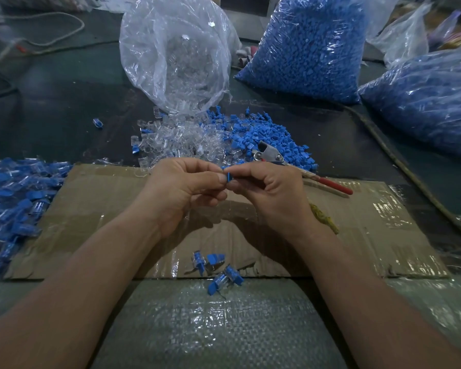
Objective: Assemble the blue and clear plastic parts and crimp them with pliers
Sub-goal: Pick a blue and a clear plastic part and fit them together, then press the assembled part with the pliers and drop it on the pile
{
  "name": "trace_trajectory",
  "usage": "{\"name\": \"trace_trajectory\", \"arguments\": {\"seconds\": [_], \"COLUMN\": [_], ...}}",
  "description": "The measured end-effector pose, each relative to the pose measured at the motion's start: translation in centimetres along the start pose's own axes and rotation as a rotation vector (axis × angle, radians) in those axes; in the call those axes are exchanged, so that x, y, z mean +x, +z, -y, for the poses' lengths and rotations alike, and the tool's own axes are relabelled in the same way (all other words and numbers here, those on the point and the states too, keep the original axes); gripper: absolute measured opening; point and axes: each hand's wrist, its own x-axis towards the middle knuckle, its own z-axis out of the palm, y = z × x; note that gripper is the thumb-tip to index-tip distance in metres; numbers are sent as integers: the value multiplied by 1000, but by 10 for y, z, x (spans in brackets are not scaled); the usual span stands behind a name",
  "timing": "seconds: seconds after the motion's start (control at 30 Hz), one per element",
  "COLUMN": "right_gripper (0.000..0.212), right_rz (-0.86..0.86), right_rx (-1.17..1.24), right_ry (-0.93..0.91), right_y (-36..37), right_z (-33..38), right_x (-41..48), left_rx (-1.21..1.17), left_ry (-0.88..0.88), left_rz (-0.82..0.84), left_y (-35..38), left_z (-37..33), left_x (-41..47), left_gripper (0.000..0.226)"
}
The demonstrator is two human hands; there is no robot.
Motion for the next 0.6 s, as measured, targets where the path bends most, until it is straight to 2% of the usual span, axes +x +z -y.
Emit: {"name": "trace_trajectory", "arguments": {"seconds": [0.33,0.6], "right_gripper": [24,23], "right_rz": [-17,-23], "right_rx": [-143,-170], "right_ry": [-94,-135], "right_y": [-1,0], "right_z": [0,-1], "right_x": [1,1], "left_rx": [-27,-15], "left_ry": [-7,-2], "left_rz": [-12,-17], "left_y": [0,-2], "left_z": [1,2], "left_x": [0,2], "left_gripper": [18,12]}}
